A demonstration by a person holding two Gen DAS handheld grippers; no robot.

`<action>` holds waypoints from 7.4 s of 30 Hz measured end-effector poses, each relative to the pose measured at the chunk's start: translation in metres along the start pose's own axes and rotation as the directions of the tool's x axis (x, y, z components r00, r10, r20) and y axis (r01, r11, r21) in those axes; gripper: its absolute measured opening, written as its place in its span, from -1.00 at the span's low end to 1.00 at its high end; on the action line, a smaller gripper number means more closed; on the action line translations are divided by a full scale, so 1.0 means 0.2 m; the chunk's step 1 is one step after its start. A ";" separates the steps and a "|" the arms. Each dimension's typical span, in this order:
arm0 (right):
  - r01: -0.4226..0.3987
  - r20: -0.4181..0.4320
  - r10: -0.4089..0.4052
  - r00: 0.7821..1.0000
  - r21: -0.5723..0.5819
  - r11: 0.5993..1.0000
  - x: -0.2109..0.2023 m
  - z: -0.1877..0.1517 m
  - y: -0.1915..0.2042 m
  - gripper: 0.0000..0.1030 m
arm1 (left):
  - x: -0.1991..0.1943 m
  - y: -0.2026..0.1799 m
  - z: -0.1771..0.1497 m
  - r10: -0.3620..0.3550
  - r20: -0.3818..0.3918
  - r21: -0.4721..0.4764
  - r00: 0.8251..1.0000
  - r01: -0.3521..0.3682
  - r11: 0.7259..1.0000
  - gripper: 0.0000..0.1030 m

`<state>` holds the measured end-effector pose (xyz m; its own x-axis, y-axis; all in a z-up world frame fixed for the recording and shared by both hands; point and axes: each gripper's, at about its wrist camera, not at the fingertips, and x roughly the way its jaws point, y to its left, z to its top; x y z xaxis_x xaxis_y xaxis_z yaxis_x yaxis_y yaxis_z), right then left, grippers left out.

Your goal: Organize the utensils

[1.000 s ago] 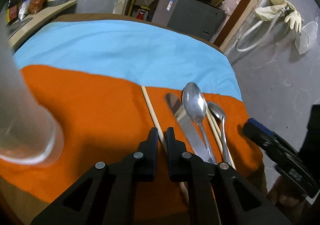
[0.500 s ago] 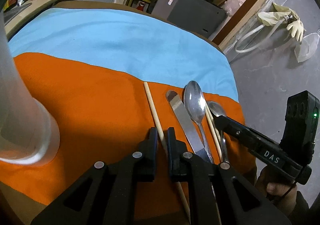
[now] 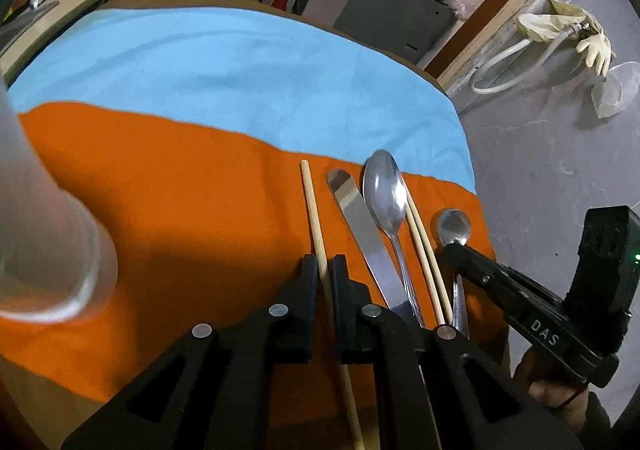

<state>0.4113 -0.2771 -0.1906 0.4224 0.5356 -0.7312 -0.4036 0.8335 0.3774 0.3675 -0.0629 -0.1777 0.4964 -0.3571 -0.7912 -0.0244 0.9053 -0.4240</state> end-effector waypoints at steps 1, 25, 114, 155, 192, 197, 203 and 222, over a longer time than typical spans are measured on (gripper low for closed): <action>0.002 -0.003 -0.002 1.000 0.001 1.000 0.00 0.00 0.00 -0.92 | 0.00 0.00 0.00 -0.004 -0.002 -0.003 1.000 0.004 1.000 -0.91; -0.027 0.194 0.023 0.981 0.021 0.999 -0.24 -0.16 0.12 -0.98 | -0.32 -0.07 -0.24 -0.116 0.238 0.059 0.964 0.105 0.993 -0.96; 0.126 0.645 0.149 0.750 -0.361 0.924 -0.08 -0.03 1.42 -0.53 | -1.09 0.72 -0.06 -0.014 0.750 0.128 0.661 -0.125 0.984 -0.77; 0.316 0.587 -0.189 0.787 -0.121 0.941 -0.81 -0.26 0.40 1.00 | -0.74 -0.28 -0.37 0.111 0.568 0.190 0.815 -0.261 0.946 0.92; 0.152 0.036 -0.147 0.988 -0.201 0.968 -0.11 -0.23 0.15 -0.27 | 0.02 -0.16 -0.05 0.072 0.115 0.143 0.991 -0.088 0.986 -0.14; 0.221 0.032 -0.219 0.975 -0.214 0.952 -0.09 -0.22 0.16 -0.54 | 0.07 -0.20 -0.02 0.080 0.088 0.162 0.993 -0.094 0.982 -0.24; 0.268 0.041 -0.265 0.963 -0.204 0.942 -0.09 -0.23 0.16 -0.69 | 0.10 -0.23 -0.03 0.096 0.093 0.190 0.991 -0.112 0.975 -0.53; 0.250 0.036 -0.248 0.968 -0.184 0.951 -0.10 -0.22 0.14 -0.78 | 0.04 -0.16 -0.10 0.187 0.073 0.257 0.980 -0.200 0.946 -0.65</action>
<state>0.3568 -0.2706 -0.1906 0.5378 0.3168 -0.7813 -0.4270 0.9014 0.0715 0.3538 -0.0988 -0.1792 0.5449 -0.1634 -0.8224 0.1004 0.9865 -0.1295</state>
